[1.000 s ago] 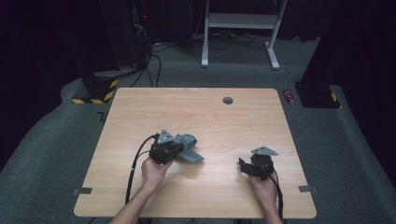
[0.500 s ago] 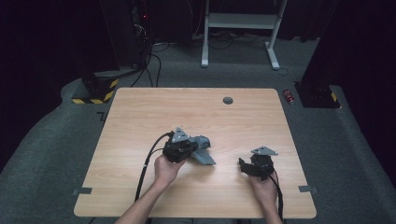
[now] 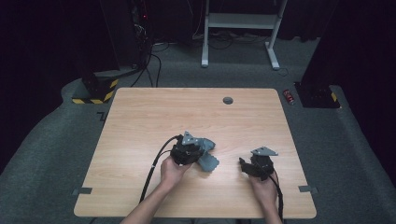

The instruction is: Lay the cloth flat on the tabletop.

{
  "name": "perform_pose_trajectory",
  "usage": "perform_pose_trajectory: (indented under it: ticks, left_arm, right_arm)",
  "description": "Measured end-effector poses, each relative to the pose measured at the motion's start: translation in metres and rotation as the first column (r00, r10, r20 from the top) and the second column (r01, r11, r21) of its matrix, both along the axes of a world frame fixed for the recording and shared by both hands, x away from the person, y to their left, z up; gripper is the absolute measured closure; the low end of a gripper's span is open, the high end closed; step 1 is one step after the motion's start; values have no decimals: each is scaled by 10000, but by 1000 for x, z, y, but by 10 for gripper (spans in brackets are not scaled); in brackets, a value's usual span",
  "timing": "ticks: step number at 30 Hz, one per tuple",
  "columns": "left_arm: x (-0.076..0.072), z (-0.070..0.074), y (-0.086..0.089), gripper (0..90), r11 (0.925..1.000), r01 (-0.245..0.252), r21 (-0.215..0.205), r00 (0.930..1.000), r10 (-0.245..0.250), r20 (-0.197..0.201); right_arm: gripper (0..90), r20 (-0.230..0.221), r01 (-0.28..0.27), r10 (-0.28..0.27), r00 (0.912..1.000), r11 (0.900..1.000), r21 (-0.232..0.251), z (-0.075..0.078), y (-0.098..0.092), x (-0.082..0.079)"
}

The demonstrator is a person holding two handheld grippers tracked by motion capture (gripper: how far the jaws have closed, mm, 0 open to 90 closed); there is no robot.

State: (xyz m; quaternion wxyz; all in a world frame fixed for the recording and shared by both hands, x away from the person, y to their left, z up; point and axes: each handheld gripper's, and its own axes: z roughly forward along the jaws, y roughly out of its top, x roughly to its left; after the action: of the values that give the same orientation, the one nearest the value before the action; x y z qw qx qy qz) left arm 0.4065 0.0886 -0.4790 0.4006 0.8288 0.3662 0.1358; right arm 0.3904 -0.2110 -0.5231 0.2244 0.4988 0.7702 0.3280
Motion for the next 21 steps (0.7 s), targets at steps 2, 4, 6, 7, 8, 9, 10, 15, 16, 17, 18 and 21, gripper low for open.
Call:
perform_pose_trajectory:
  ticks: [2,4,6,7,8,9,10,15,16,17,18,21]
  left_arm:
    - [-4,1,4,659,10000,-62,-8,10000,62,-17]
    - [-8,2,9,592,9997,-207,-98,9998,208,32]
    - [-15,4,16,576,9992,-364,-183,9992,367,155]
    - [-18,4,19,562,9989,-416,-195,9989,420,230]
    - [-21,4,22,562,9987,-482,-165,9984,486,295]
    - [-24,4,26,555,9984,-561,-107,9979,565,315]
    - [-26,3,29,545,9982,-605,-55,9976,607,321]
    - [-28,-8,39,536,9968,-782,174,9969,781,74]
    - [-28,-10,39,536,9964,-814,232,9967,815,-33]
    - [-27,-13,38,536,9960,-828,322,9965,832,-94]
    - [-26,-16,36,536,9957,-826,427,9965,831,-107]
    - [-22,-22,29,532,9942,-822,696,9964,833,-129]
  right_arm:
    - [388,17,7,-7,10000,10000,4,0,0,0]
    - [407,53,74,-74,10000,10000,12,0,0,0]
    - [430,94,109,-109,9999,9999,-22,0,0,-1]
    - [497,144,115,-115,9998,9999,6,0,1,-2]
    - [497,144,115,-115,9998,9999,6,0,1,-2]
    - [524,142,86,-86,9999,10000,15,0,2,-4]
    - [544,179,46,-46,9998,10000,-3,0,2,-5]
    - [662,54,-847,846,9964,9962,205,5,12,-17]
    - [664,169,-1336,1329,9910,9899,470,7,16,-22]
    - [664,250,-1793,1781,9837,9821,584,8,23,-28]
    - [664,355,-2285,2268,9733,9719,573,10,30,-33]
    - [658,453,-3431,3407,9391,9371,638,12,52,-44]
